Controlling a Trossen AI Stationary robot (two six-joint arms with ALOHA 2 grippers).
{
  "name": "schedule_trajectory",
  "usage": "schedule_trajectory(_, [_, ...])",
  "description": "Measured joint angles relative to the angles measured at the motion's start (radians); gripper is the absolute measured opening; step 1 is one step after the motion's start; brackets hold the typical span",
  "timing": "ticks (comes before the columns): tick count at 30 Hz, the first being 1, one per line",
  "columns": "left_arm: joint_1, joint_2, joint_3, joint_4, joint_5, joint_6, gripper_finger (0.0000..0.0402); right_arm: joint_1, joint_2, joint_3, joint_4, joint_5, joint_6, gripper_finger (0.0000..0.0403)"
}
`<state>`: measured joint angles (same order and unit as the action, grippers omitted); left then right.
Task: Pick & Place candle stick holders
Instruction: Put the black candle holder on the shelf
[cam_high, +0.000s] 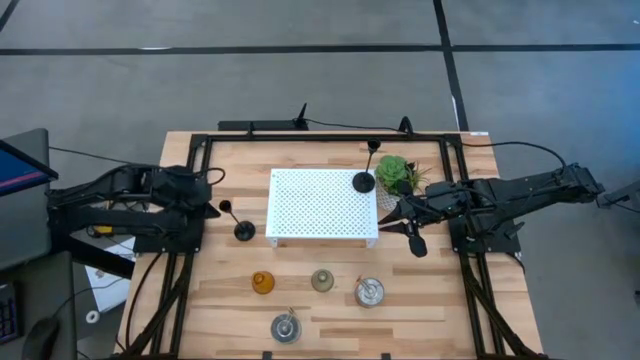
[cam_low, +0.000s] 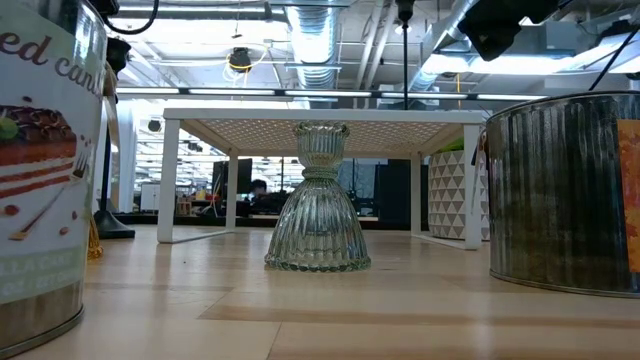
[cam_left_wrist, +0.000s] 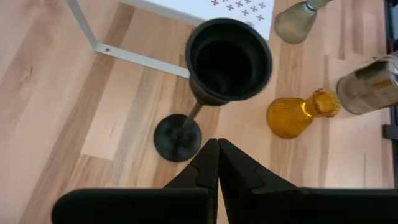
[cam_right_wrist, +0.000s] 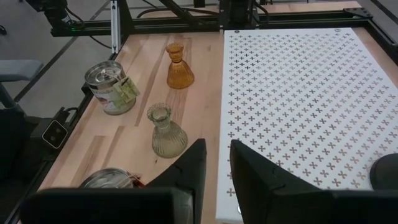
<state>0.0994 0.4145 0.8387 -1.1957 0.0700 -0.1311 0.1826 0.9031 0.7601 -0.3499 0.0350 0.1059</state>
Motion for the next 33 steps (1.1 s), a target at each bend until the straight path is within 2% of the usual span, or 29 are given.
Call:
schedule_trajectory(10, [0.0, 0.01, 0.0, 0.007, -0.026, 0.0, 0.0015, 0.0, 0.0, 0.0, 0.0, 0.0, 0.0, 0.0065])
schedule_trajectory(22, [0.0, 0.095, -0.074, 0.05, -0.025, 0.021, 0.0097, 0.0, 0.0, 0.0, 0.0, 0.0, 0.0, 0.0065])
schedule_trajectory(33, [0.0, 0.188, -0.074, 0.142, -0.025, 0.019, 0.0134, 0.0, 0.0, 0.001, 0.0, 0.0, 0.0, 0.0065])
